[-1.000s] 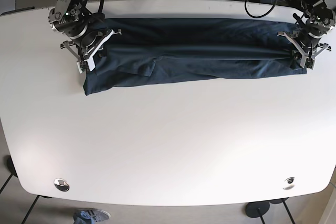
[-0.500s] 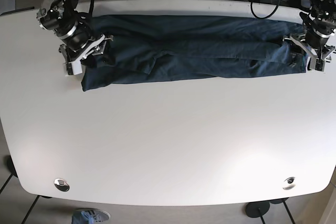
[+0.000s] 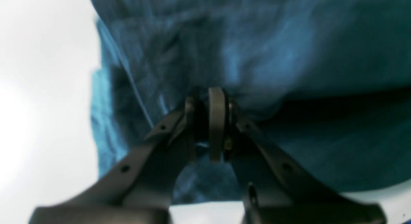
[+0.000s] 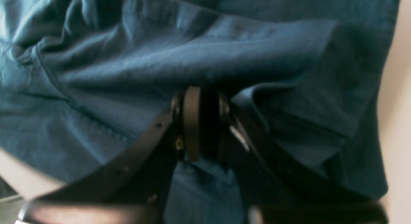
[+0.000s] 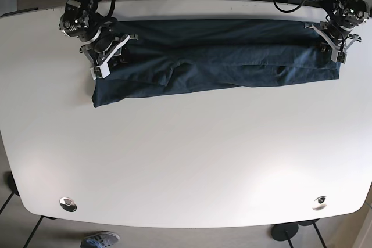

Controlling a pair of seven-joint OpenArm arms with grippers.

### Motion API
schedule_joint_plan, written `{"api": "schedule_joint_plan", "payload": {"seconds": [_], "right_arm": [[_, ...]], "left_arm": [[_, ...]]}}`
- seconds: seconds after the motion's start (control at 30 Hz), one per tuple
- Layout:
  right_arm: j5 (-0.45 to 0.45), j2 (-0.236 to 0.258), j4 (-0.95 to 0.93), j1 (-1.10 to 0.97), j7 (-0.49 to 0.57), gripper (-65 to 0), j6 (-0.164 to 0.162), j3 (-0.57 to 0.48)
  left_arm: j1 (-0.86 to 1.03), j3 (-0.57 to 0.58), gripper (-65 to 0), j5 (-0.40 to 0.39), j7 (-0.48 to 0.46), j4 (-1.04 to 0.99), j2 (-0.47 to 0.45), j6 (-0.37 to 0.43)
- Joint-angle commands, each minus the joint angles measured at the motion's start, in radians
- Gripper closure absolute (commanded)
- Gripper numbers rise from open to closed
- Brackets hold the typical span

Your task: Fold the T-shirt properly

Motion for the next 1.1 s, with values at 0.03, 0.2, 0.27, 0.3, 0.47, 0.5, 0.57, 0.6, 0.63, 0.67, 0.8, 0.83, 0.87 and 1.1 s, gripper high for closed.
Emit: {"api": "schedule_joint_plan", "payload": {"seconds": [0.03, 0.2, 0.27, 0.3, 0.47, 0.5, 0.57, 0.6, 0.63, 0.67, 0.8, 0.83, 0.87, 1.1], "right_arm": [[-0.055, 0.008, -0.004, 0.021, 0.001, -7.1, -0.006, 0.003], [-0.088, 0.028, -0.054, 0.136, 0.001, -7.1, -0.006, 0.129], [-0.088, 0.074, -0.107, 0.176, 0.001, -7.1, -0.006, 0.141], [-0.088, 0.077, -0.125, 0.185, 0.005, -7.1, -0.006, 0.149], [-0.078, 0.099, -0.093, 0.214, 0.001, -7.1, -0.006, 0.184], [-0.076, 0.097, -0.077, 0.214, 0.001, -7.1, -0.006, 0.184], [-0.075, 0.086, -0.033, 0.211, -0.001, -7.1, -0.003, 0.184], [-0.075, 0.076, -0.021, 0.211, -0.001, -7.1, 0.0, 0.184], [-0.075, 0.07, -0.013, 0.211, -0.001, -7.1, 0.0, 0.184], [-0.075, 0.065, -0.01, 0.211, -0.001, -7.1, 0.002, 0.183], [-0.075, 0.059, -0.004, 0.208, -0.001, -7.0, 0.003, 0.183], [-0.075, 0.048, -0.004, 0.2, -0.001, -7.0, 0.005, 0.183], [-0.075, 0.04, 0.001, 0.191, -0.001, -7.0, 0.005, 0.181], [-0.075, 0.033, 0.002, 0.186, -0.001, -6.7, 0.005, 0.183]], "left_arm": [[-0.043, 0.033, -3.2, 0.007, -0.001, -0.019, -0.02, 0.004], [-0.121, 0.063, -18.2, 0.095, -0.001, -0.051, -0.008, 0.004], [-0.172, 0.089, -18.3, 0.105, -0.001, -0.092, 0.011, 0.004], [-0.184, 0.099, -18.5, 0.115, -0.001, -0.097, 0.014, 0.004], [-0.203, 0.117, -19.0, 0.095, -0.001, -0.005, 0.04, 0.004], [-0.199, 0.099, -19.3, 0.067, -0.001, 0.037, 0.054, 0.004], [-0.19, 0.048, -27.5, -0.025, 0.065, 0.124, 0.06, 0.004], [-0.192, 0.017, -33.1, -0.053, 0.114, 0.142, 0.06, 0.004], [-0.203, -0.021, -38.6, -0.079, 0.157, 0.153, 0.063, 0.004], [-0.222, -0.063, -43.1, -0.103, 0.19, 0.155, 0.065, 0.004], [-0.279, -0.161, -48.3, -0.183, 0.248, 0.08, 0.051, 0.004], [-0.281, -0.161, -48.3, -0.201, 0.254, 0.047, 0.023, 0.004], [-0.281, -0.155, -48.3, -0.227, 0.254, 0.007, -0.009, 0.004], [-0.279, -0.078, -48.3, -0.43, 0.251, -0.289, -0.133, 0.004]]}}
